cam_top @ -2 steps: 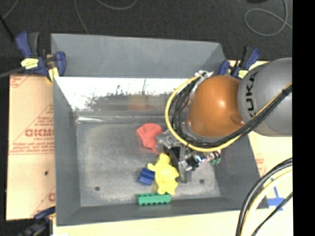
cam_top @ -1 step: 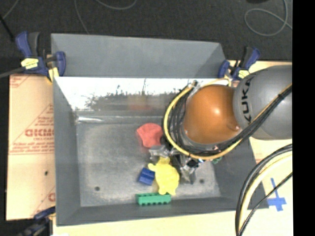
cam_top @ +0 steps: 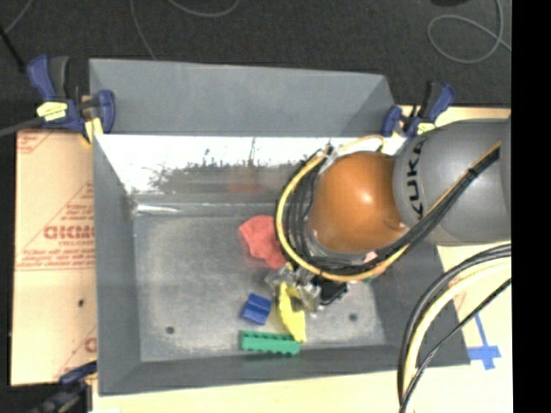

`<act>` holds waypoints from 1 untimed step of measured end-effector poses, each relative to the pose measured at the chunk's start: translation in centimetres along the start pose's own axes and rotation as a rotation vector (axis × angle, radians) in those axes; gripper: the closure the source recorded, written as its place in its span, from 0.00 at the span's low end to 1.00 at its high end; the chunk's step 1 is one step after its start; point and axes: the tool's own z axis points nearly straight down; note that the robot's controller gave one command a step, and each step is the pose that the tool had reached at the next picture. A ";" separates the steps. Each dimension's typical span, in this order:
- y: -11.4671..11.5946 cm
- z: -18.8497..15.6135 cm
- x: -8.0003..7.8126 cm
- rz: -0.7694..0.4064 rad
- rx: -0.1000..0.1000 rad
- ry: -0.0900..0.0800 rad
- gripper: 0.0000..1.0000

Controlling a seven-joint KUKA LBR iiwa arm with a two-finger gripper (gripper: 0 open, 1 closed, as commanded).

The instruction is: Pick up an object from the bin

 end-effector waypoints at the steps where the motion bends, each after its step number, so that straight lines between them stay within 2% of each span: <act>1: 0.0 0.0 0.0 0.000 0.000 0.000 1.00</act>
Offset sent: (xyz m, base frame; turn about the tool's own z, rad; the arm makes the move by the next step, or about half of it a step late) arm 0.0001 0.0002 0.0152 0.0000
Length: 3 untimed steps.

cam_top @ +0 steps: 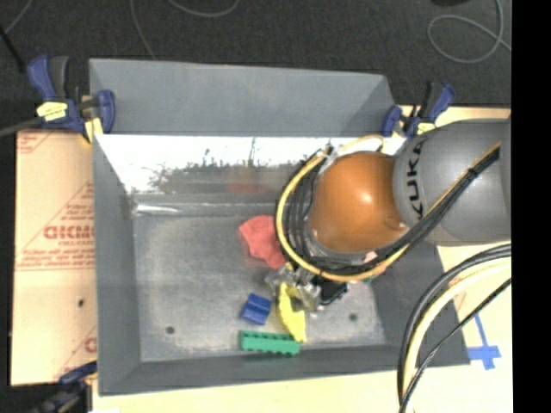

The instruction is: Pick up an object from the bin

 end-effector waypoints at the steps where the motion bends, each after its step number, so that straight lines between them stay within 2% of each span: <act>1: 0.0 -0.1 0.0 0.001 0.000 -0.001 1.00; 3: 0.2 -3.0 0.2 0.001 -0.006 0.006 1.00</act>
Offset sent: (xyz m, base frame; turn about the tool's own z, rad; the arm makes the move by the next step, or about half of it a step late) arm 0.0001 -0.0001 0.1169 0.0000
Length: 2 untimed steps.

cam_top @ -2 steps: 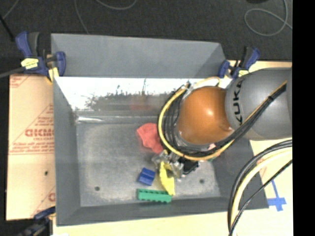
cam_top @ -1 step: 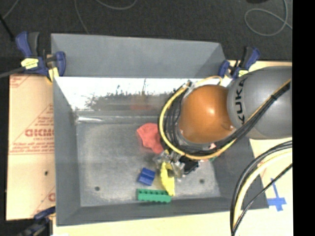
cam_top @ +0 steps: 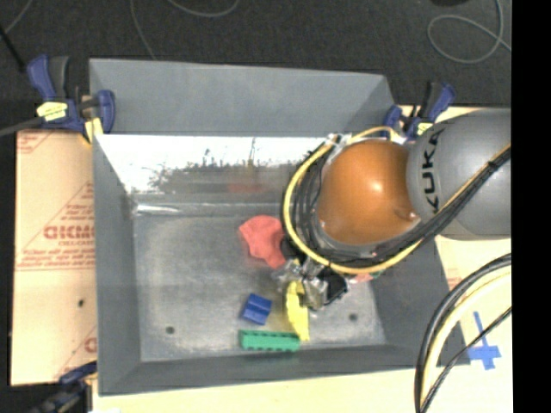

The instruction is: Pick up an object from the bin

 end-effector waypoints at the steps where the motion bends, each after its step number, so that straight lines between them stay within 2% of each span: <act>1: -0.1 -2.1 -0.1 0.000 0.005 -0.005 1.00; 2: -0.2 -3.5 -0.2 0.001 0.006 -0.006 1.00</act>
Offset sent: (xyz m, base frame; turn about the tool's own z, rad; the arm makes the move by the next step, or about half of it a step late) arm 0.0002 0.0000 0.0640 0.0000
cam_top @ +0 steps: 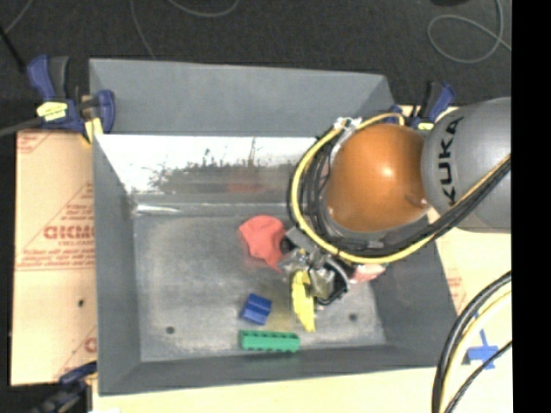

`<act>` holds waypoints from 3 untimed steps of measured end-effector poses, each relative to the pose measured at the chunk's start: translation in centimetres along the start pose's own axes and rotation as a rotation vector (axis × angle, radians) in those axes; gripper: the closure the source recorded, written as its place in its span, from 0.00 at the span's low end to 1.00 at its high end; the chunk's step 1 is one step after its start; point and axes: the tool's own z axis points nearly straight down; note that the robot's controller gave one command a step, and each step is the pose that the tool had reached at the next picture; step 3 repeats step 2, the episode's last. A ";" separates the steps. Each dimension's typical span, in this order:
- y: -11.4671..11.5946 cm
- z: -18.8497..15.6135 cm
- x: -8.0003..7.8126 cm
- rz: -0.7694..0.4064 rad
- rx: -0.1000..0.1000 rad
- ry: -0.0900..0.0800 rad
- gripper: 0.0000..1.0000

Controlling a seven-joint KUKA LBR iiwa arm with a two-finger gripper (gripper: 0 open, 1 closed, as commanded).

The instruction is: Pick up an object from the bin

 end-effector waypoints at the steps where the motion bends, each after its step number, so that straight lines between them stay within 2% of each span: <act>1: 0.0 -1.1 0.0 0.001 0.000 0.000 1.00; 3: 0.0 -2.0 0.0 0.002 0.001 -0.002 1.00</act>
Offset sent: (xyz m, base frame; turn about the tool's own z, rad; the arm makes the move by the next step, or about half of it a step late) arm -0.0001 0.0002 0.0372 0.0000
